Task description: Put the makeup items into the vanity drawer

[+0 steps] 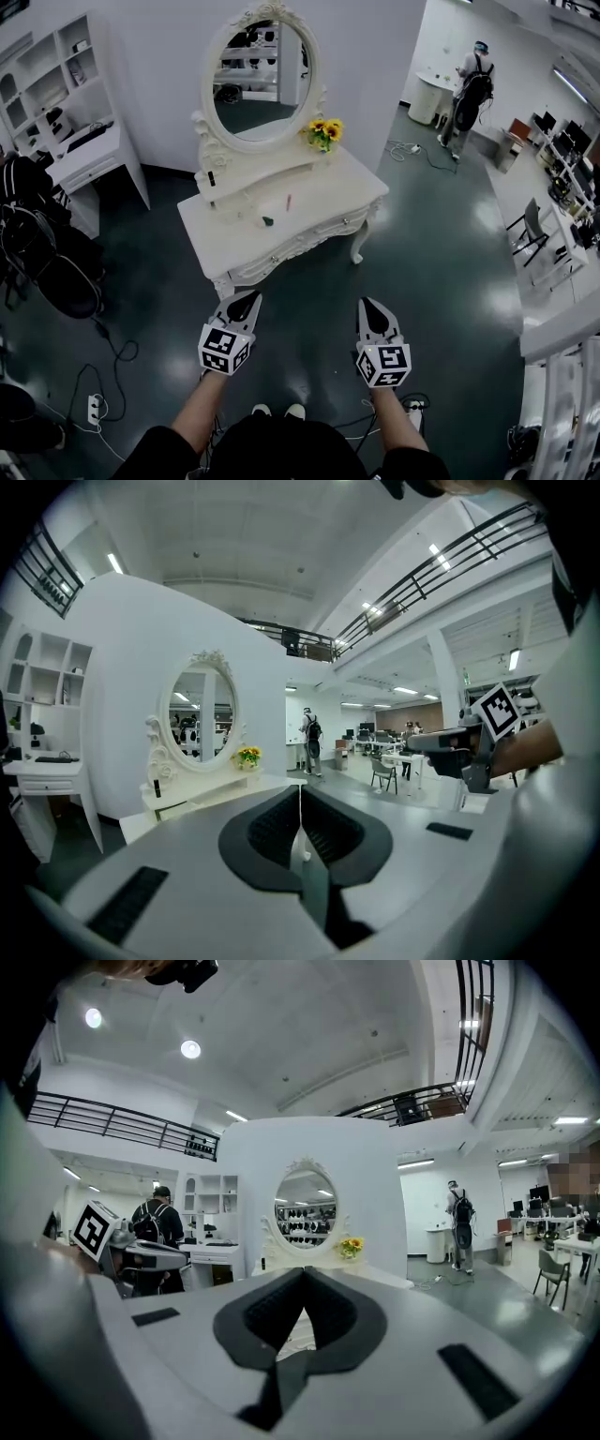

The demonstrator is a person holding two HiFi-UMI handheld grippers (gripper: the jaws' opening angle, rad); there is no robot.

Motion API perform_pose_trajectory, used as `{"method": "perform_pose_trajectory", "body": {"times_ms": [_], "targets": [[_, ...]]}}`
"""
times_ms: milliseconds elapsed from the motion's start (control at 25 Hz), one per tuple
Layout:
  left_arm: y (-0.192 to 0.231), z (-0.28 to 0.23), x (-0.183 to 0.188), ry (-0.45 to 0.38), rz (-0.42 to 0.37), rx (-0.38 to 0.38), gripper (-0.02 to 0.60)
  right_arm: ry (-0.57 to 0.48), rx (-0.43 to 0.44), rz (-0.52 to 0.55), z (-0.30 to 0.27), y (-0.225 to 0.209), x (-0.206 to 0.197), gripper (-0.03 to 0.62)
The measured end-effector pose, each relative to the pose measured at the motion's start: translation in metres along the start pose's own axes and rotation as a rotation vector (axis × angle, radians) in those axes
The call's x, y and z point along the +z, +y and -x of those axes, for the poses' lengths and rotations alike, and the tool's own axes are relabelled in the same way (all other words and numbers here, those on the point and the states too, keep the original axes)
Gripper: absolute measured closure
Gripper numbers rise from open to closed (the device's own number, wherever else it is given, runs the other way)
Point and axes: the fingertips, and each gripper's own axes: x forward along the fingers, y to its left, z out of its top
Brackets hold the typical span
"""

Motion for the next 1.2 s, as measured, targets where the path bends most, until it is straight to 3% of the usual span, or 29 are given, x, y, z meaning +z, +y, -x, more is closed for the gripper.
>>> {"method": "perform_pose_trajectory", "body": {"times_ms": [600,1200], "targets": [[0.009,-0.041,-0.008,0.008,0.041,0.042,0.558,0.037,0.034,-0.027,-0.042,-0.032,-0.014,0.591],[0.108,-0.215,0.004,0.055,0.030,0.026,0.558,0.062,0.033,-0.014,-0.225,-0.104,0.013,0.591]]}}
